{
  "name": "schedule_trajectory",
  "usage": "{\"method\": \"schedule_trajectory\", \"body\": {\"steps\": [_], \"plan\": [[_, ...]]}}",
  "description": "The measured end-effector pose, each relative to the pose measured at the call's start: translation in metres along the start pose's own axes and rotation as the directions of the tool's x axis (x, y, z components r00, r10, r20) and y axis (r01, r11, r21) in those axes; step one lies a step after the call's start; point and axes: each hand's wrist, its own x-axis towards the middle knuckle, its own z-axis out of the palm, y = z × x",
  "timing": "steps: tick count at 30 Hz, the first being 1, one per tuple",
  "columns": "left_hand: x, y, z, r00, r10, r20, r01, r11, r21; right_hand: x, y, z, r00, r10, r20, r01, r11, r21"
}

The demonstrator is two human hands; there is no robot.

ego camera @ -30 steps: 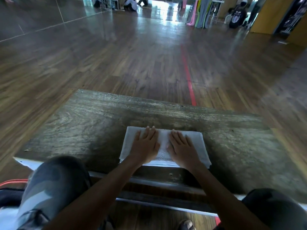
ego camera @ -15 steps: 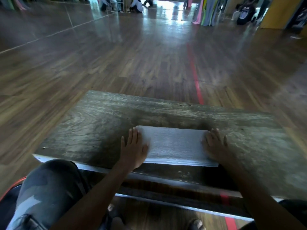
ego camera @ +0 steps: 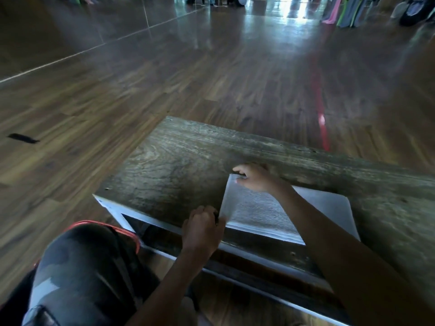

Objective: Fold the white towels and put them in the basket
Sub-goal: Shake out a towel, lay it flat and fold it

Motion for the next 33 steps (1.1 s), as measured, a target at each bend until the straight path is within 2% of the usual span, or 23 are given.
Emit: {"method": "schedule_trajectory", "body": {"steps": [5, 9, 13, 17, 19, 22, 26, 29, 31, 33], "plan": [[0.012, 0.010, -0.003, 0.991, -0.026, 0.128, 0.019, 0.998, 0.055, 0.022, -0.014, 0.003, 0.999, 0.042, -0.007, -0.043, 0.980, -0.192], [0.018, 0.009, -0.005, 0.976, -0.006, 0.220, 0.002, 1.000, 0.022, 0.020, -0.015, 0.006, 0.999, 0.039, 0.016, -0.036, 0.986, -0.165], [0.009, 0.005, -0.007, 0.987, 0.027, 0.157, -0.022, 0.999, -0.030, 0.009, -0.018, 0.006, 0.999, -0.018, -0.033, 0.015, 0.997, -0.075], [0.013, -0.006, -0.026, 0.985, -0.039, 0.168, 0.087, 0.954, -0.288, 0.000, -0.027, -0.008, 0.977, -0.075, -0.201, 0.057, 0.994, -0.093], [0.023, -0.012, -0.044, 0.996, -0.063, 0.069, 0.081, 0.950, -0.301, -0.003, -0.031, -0.022, 0.955, -0.104, -0.279, 0.076, 0.991, -0.110], [0.028, -0.013, -0.069, 0.989, -0.022, -0.147, -0.031, 0.937, -0.348, -0.009, -0.032, -0.046, 0.921, -0.147, -0.361, 0.107, 0.986, -0.127], [0.012, 0.003, -0.082, 0.924, 0.120, -0.364, -0.284, 0.853, -0.438, -0.034, -0.025, -0.071, 0.899, -0.165, -0.406, 0.149, 0.986, -0.071], [-0.005, 0.017, -0.069, 0.845, 0.301, -0.442, -0.478, 0.798, -0.368, -0.062, -0.007, -0.079, 0.955, -0.142, -0.260, 0.166, 0.984, 0.070], [-0.018, 0.028, -0.052, 0.815, 0.375, -0.442, -0.540, 0.767, -0.345, -0.082, 0.008, -0.080, 0.981, -0.123, -0.152, 0.146, 0.977, 0.154], [-0.030, 0.040, -0.032, 0.790, 0.434, -0.432, -0.586, 0.741, -0.326, -0.097, 0.025, -0.078, 0.993, -0.061, -0.103, 0.084, 0.969, 0.230]]}}
